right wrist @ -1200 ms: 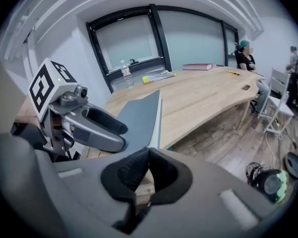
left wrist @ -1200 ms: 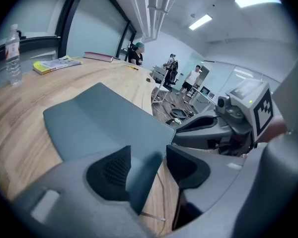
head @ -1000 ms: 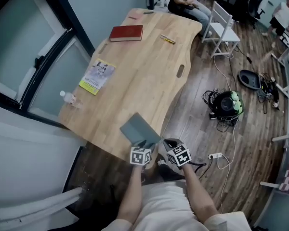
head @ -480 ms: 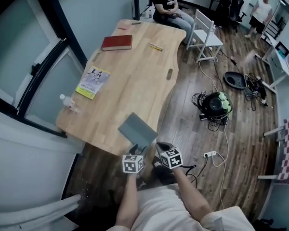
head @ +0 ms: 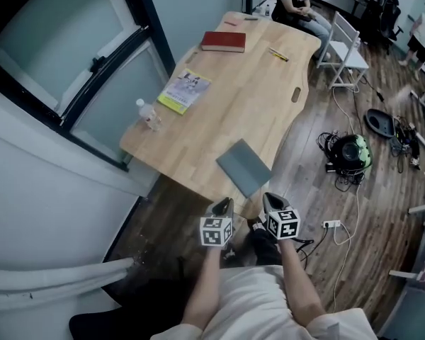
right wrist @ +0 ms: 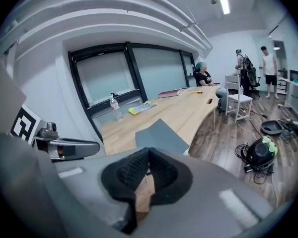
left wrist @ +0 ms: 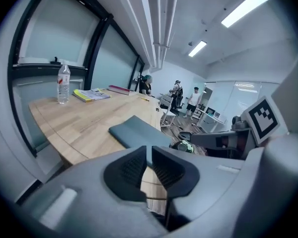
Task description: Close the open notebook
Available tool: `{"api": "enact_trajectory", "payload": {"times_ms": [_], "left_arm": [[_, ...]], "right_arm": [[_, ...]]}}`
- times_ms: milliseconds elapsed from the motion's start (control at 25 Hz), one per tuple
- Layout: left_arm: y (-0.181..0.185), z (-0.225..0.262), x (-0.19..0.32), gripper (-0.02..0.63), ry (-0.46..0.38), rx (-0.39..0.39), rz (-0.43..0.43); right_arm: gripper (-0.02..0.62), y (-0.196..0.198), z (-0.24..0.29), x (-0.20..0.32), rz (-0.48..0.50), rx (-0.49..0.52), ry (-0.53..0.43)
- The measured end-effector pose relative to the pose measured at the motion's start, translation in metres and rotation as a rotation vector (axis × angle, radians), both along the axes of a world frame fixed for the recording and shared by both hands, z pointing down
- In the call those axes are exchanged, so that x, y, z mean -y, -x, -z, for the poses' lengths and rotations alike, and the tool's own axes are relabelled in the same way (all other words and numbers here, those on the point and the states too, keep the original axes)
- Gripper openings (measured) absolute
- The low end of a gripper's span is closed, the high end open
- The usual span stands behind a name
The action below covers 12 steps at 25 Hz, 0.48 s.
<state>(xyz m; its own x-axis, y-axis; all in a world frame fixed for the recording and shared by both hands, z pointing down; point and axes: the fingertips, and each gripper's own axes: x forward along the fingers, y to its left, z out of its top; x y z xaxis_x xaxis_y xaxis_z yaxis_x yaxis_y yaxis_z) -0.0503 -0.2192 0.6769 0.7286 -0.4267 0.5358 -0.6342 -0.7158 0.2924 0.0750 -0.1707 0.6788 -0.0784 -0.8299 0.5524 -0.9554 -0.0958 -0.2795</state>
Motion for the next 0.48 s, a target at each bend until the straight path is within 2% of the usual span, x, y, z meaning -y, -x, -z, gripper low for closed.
{"api": "enact_trajectory", "payload": {"times_ms": [40, 160, 480], "left_arm": [[0.006, 0.003, -0.002, 0.029, -0.010, -0.006, 0.003], [0.019, 0.010, -0.008, 0.008, -0.030, -0.022, -0.004], [0.035, 0.011, -0.027, 0.008, -0.061, -0.045, -0.059]], "right_arm": [[0.001, 0.004, 0.001, -0.003, -0.004, -0.002, -0.001], [0.002, 0.015, 0.004, -0.011, -0.015, -0.010, -0.013], [0.002, 0.045, -0.002, -0.029, 0.018, -0.064, -0.037]]}}
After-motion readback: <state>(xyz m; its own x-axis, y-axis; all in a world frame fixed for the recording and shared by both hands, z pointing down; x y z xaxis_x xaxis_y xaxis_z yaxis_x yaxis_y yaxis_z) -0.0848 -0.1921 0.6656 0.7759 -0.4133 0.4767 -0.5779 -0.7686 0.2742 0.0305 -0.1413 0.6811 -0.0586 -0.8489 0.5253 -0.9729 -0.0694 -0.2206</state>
